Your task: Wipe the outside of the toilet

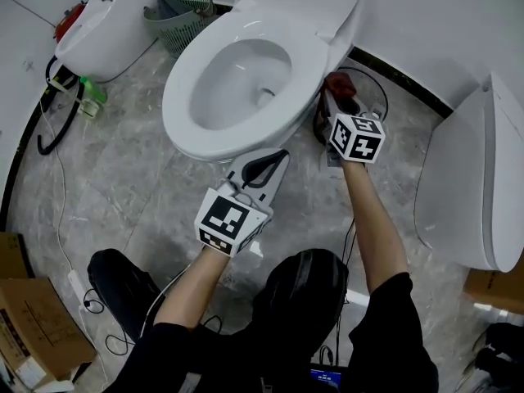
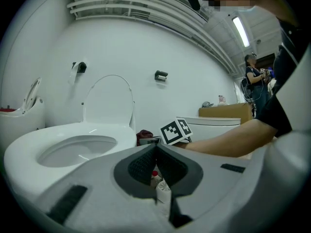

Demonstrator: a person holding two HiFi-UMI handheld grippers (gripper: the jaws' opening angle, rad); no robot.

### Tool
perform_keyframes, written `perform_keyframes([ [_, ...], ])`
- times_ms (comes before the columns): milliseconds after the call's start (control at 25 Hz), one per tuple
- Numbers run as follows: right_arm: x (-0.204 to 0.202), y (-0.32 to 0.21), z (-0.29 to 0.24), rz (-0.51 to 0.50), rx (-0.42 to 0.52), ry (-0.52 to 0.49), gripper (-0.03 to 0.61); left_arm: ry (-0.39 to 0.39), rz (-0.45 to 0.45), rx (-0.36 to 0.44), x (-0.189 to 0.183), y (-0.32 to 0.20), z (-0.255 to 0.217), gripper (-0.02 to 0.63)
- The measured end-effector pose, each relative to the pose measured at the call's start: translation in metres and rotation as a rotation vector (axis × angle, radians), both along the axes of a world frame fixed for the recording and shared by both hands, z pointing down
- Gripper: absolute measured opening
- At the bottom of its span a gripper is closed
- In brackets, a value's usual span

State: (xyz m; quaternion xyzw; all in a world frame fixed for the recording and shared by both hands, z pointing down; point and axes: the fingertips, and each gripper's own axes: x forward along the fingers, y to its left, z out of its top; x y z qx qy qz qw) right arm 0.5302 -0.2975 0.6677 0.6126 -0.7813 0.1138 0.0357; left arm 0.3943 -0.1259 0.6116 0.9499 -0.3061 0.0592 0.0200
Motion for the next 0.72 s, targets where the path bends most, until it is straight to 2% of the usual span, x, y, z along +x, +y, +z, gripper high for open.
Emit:
perform_keyframes([
  [320,-0.020,0.004,0.015,-0.058,-0.008,0.023,0.100,-0.001,-0.034,-0.017,-0.021,-0.004,0.014,0.002],
  [720,-0.057,0.043,0.023,-0.149,-0.011,0.036,0.101,0.002,-0.039,-0.028,-0.041,0.004,0.025,0.002],
])
